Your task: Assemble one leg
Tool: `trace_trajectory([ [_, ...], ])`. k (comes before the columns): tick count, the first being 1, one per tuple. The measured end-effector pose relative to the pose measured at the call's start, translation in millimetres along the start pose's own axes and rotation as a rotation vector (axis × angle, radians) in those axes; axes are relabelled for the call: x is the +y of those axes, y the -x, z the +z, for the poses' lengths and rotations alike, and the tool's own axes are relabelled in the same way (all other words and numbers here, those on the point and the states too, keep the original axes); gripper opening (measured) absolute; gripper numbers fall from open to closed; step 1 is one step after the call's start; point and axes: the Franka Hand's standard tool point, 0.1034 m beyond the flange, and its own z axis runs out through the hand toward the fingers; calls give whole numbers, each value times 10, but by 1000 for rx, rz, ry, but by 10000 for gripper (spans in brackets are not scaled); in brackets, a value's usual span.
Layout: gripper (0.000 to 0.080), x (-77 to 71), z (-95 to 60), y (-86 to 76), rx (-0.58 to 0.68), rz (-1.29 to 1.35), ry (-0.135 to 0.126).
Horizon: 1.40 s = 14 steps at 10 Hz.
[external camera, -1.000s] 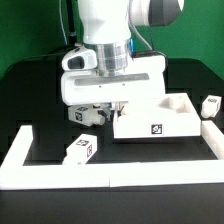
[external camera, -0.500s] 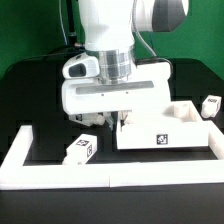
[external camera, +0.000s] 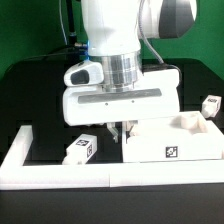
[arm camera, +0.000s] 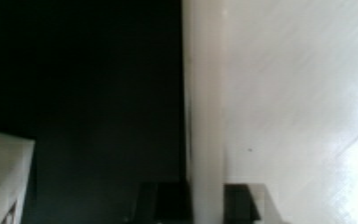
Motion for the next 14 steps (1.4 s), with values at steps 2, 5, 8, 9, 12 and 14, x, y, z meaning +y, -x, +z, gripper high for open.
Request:
trace_trajectory([
  [2, 54, 0, 3, 2, -1, 0, 0],
  [5, 54, -1, 14, 8, -2, 0, 0],
  [8, 54, -24, 73, -91, 2, -2, 1],
  [9, 54, -31, 100, -134, 5, -5, 3],
  [12, 56, -107, 123, -231, -6, -43, 36],
  [14, 56, -107, 119, -234, -19, -61, 75],
])
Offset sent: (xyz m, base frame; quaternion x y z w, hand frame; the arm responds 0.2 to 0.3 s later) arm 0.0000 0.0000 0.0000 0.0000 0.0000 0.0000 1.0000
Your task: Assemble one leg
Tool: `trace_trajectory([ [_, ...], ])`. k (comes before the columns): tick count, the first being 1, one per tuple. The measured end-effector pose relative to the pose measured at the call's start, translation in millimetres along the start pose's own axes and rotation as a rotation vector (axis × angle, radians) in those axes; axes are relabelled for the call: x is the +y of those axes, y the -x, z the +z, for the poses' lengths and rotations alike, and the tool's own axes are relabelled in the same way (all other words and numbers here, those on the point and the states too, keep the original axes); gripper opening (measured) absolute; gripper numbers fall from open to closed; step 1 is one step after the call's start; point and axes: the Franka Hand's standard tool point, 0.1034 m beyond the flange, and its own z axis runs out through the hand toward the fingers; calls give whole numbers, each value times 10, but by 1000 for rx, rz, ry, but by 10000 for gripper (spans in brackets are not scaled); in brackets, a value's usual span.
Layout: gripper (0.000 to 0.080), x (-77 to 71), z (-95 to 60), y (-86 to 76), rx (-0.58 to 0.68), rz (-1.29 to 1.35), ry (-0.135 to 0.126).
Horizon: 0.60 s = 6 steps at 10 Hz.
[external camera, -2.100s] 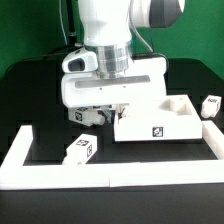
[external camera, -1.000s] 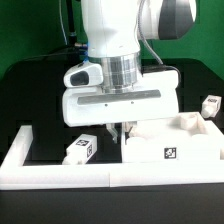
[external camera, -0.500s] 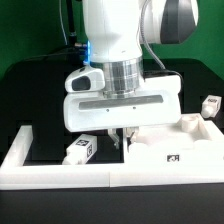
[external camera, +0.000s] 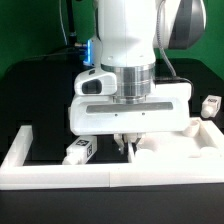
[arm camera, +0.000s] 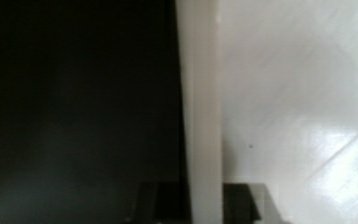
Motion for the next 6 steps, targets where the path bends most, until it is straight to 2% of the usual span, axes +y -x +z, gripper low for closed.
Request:
trace_trajectory([
  [2, 56, 6, 1, 3, 0, -5, 2],
  [3, 149, 5, 1, 2, 0, -5, 1],
  [4, 283, 5, 1, 2, 0, -5, 2],
  [5, 283, 6, 1, 2, 1, -5, 2],
  [6, 458, 6, 1, 2, 1, -5, 2],
])
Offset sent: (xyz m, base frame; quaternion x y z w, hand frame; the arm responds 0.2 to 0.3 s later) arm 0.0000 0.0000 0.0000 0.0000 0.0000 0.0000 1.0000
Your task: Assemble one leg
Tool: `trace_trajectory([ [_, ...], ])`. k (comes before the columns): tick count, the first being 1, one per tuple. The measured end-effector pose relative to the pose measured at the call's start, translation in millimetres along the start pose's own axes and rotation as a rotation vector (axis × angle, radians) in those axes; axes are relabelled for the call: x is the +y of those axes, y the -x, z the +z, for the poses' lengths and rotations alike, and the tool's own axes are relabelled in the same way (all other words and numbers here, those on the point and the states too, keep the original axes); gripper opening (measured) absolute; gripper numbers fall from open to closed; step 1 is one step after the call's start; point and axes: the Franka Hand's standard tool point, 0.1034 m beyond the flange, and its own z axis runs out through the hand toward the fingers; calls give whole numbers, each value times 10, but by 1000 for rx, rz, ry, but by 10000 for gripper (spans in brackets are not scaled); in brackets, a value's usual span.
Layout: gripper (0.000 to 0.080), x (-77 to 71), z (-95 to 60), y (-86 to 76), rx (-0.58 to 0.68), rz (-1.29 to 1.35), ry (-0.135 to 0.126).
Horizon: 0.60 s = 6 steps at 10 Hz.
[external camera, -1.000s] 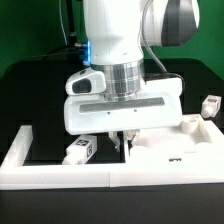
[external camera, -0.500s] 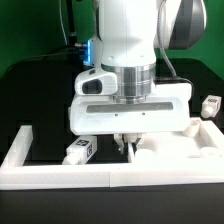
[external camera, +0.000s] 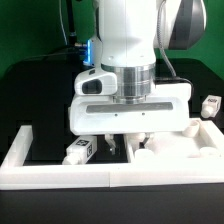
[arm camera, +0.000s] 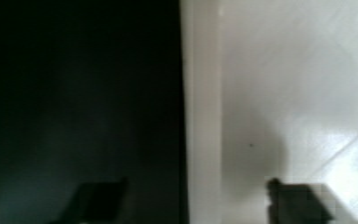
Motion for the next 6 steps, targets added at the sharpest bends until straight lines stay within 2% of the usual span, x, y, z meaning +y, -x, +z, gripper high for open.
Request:
trace_trajectory([
  [1, 602, 6, -28, 12, -6, 9, -5],
  [4, 647, 87, -401, 148, -43, 43, -33],
  [5, 647, 92, -492, 180, -60, 67, -41],
  [6, 649, 87, -517, 175, -62, 74, -42],
])
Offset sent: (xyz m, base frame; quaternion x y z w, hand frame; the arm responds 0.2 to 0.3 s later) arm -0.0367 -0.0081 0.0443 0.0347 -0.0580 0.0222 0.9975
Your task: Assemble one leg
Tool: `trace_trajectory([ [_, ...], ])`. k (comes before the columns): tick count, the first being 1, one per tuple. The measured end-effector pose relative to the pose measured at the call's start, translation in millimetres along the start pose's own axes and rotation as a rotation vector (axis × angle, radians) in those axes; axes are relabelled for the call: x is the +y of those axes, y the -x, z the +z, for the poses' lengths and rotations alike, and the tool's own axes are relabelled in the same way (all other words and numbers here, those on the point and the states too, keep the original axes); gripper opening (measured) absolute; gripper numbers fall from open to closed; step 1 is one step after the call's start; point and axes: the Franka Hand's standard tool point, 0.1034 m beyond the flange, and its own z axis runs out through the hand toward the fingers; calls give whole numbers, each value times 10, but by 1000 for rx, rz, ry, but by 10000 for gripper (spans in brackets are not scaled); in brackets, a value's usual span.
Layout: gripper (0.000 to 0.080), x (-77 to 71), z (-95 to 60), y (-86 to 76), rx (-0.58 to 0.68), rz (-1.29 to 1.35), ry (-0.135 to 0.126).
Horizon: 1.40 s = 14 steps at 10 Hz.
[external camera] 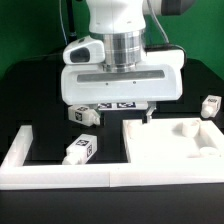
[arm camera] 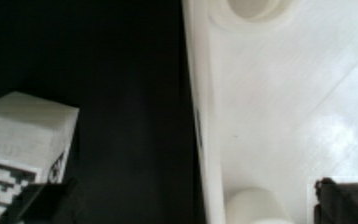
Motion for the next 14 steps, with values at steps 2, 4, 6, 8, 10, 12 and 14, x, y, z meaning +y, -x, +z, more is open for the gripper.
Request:
trace_trajectory([
  [2, 649, 7, 46, 9, -2, -1, 2],
  [4, 649, 7, 47, 10, -2, -1, 2],
  [6, 649, 14, 49, 32, -3, 3, 3],
  [8, 649, 117, -28, 337, -40, 30, 3],
  [10, 649, 201, -141, 513, -57, 152, 2],
  [12, 649, 210, -192, 437, -26, 157, 1],
  [14, 649, 211, -182, 450, -31, 156, 1],
])
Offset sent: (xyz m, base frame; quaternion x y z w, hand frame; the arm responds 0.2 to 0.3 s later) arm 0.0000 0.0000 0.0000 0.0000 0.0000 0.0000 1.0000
